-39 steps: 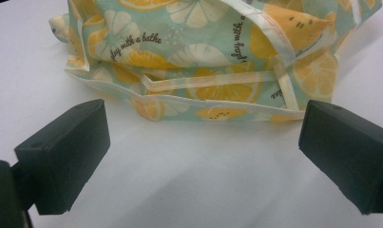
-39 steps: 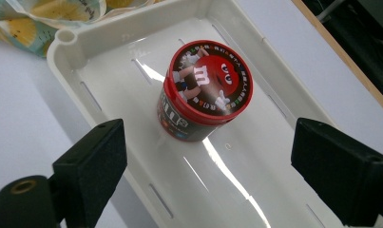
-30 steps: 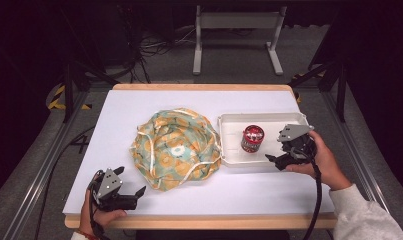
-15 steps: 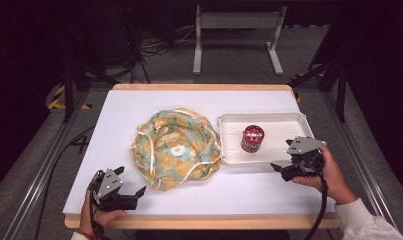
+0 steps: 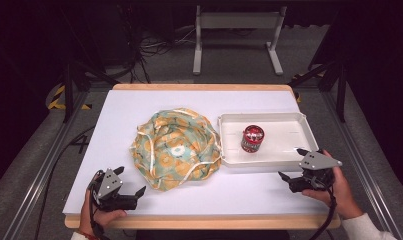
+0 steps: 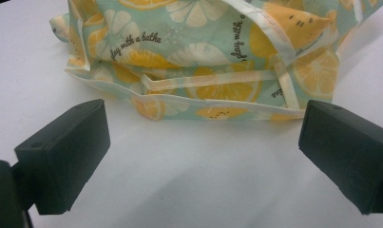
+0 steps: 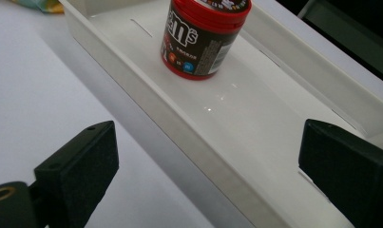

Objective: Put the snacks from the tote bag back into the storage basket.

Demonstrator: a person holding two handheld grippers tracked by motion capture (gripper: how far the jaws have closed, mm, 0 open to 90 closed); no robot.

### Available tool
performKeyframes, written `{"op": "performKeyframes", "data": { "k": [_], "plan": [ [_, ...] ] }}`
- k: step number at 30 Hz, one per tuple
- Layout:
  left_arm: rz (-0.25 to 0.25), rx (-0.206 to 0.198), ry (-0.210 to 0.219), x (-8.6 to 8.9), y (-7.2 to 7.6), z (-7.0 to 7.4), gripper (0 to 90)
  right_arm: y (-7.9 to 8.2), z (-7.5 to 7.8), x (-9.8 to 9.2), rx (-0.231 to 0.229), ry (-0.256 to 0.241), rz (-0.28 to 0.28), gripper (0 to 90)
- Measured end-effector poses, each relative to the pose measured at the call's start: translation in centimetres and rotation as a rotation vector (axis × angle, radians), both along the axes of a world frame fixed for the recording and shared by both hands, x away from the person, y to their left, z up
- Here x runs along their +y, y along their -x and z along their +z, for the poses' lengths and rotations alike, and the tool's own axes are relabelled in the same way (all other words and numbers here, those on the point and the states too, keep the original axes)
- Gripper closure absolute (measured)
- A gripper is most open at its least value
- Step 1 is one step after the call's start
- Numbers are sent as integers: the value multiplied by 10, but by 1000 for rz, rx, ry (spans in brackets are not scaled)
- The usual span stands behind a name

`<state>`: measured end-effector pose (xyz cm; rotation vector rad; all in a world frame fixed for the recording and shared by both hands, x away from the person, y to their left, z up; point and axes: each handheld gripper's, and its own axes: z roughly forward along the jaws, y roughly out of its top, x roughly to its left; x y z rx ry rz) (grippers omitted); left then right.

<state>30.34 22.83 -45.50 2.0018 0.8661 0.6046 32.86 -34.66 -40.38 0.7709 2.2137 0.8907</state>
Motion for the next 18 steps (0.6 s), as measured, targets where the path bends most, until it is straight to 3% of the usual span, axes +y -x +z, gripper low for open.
{"op": "performKeyframes", "data": {
  "k": [2,13,18],
  "plan": [
    [-1,-1,1,0,0,0,38,1,-2,-2,5,-2,-3,47],
    [-2,3,-2,0,-1,0,37,19,-20,-24,-88,-37,-46,49],
    [-4,7,-3,-1,-2,-1,37,23,-28,-34,-91,-60,-79,50]
  ]
}}
